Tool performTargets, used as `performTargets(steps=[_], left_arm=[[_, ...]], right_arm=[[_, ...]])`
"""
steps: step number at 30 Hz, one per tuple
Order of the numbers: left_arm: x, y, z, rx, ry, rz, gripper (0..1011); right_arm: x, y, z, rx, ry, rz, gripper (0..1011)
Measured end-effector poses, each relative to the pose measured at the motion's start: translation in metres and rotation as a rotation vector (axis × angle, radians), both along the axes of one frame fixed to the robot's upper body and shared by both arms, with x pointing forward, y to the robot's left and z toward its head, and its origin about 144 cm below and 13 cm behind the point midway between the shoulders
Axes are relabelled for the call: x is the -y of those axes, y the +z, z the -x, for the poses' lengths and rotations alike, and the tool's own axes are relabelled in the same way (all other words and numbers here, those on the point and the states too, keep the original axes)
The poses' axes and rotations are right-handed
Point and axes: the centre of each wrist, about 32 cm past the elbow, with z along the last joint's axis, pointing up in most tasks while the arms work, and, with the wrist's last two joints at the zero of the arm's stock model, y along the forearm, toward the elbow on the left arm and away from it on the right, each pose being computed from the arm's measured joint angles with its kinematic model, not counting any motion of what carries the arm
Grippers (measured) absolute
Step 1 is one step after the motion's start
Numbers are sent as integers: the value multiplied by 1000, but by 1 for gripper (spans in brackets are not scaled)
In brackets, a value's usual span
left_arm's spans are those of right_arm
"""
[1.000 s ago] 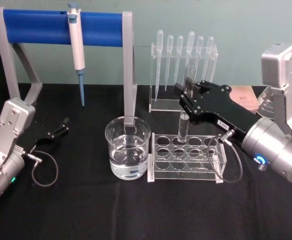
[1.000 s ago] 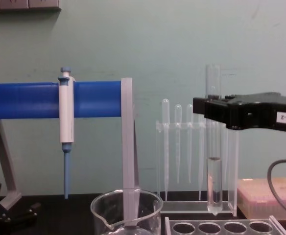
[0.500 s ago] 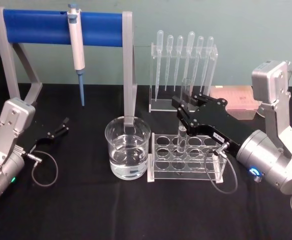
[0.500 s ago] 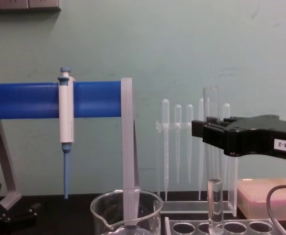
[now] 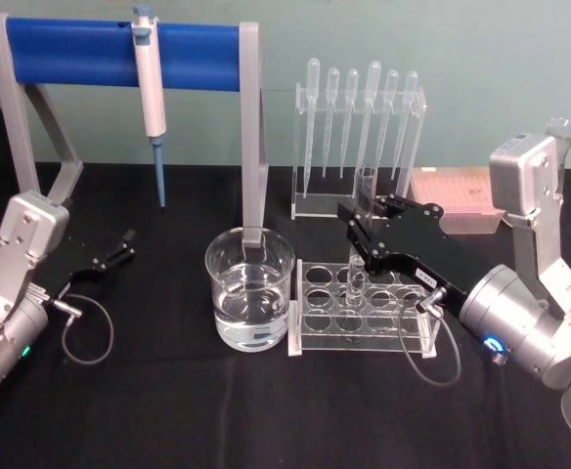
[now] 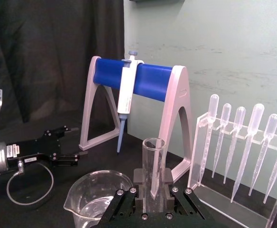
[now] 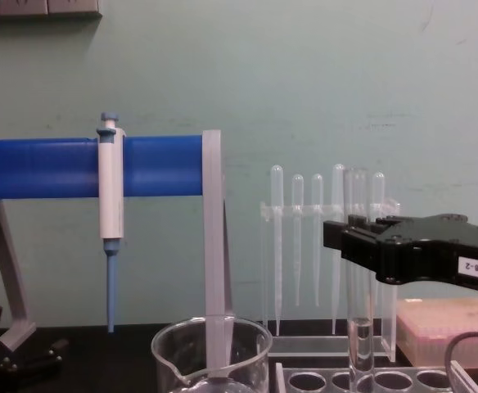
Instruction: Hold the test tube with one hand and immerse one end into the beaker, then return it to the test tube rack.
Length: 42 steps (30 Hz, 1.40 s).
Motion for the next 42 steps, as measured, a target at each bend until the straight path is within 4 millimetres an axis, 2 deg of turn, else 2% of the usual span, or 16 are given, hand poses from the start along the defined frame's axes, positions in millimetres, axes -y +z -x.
performTargets(steps=[20, 42], left_arm=[[0, 0, 0, 0, 0, 0, 1000], [0, 0, 0, 0, 0, 0, 1000]], right_arm=[[-1, -28, -2, 2, 0, 1, 241], [-3, -46, -2, -12, -15, 25, 241]])
